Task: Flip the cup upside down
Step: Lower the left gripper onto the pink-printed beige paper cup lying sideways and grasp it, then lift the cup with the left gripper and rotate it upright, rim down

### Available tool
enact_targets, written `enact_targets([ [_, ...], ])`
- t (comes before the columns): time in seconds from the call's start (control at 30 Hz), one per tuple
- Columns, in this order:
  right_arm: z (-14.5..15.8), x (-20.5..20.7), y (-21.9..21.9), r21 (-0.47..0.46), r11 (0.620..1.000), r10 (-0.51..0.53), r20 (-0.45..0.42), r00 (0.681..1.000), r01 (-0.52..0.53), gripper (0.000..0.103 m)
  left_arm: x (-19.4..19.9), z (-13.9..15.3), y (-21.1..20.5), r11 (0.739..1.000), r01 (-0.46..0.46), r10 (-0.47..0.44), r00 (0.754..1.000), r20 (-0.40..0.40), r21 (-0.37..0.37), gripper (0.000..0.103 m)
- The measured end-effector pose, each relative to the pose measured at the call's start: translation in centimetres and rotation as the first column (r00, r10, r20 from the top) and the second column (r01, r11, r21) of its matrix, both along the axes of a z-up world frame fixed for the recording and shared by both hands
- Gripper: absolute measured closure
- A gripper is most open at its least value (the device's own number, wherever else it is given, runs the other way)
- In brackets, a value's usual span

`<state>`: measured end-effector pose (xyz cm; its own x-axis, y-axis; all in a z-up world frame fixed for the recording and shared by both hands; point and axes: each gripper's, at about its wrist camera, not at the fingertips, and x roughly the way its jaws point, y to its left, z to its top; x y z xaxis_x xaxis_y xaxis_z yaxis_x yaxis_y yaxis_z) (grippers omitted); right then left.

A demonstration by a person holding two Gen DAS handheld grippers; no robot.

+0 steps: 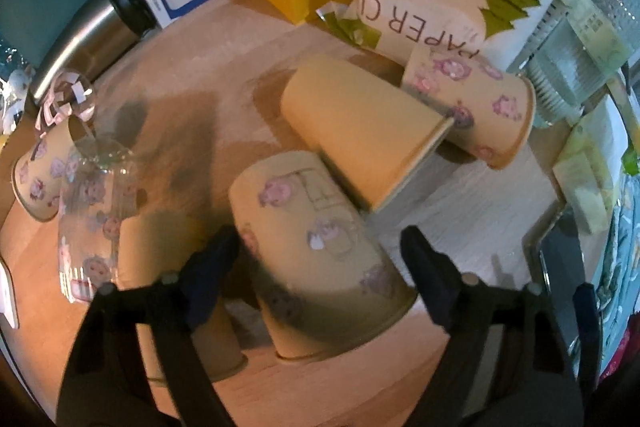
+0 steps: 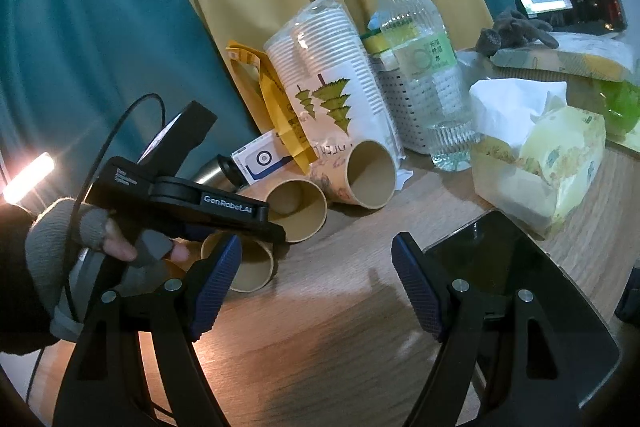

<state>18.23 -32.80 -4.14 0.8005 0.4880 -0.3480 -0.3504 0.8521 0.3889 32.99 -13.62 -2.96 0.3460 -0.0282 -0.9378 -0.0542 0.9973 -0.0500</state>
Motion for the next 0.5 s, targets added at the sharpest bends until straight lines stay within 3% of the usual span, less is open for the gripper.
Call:
enact_targets([
  [0.23,0.0,-0.1,0.1,-0.013,0.999,-0.030,0.004,1.000,0.030,0.023,-1.3,0.3,0.5,0.999,0.022,-0.022,1.000,0.001,-0.046,0.034],
  [0.5,0.2,-0.7,1.0,-0.047,0.997,-0.060,0.020,0.998,0.061,0.023,-5.2,2.8,0.8,0.994,0.077,-0.071,0.994,0.081,-0.078,0.035],
])
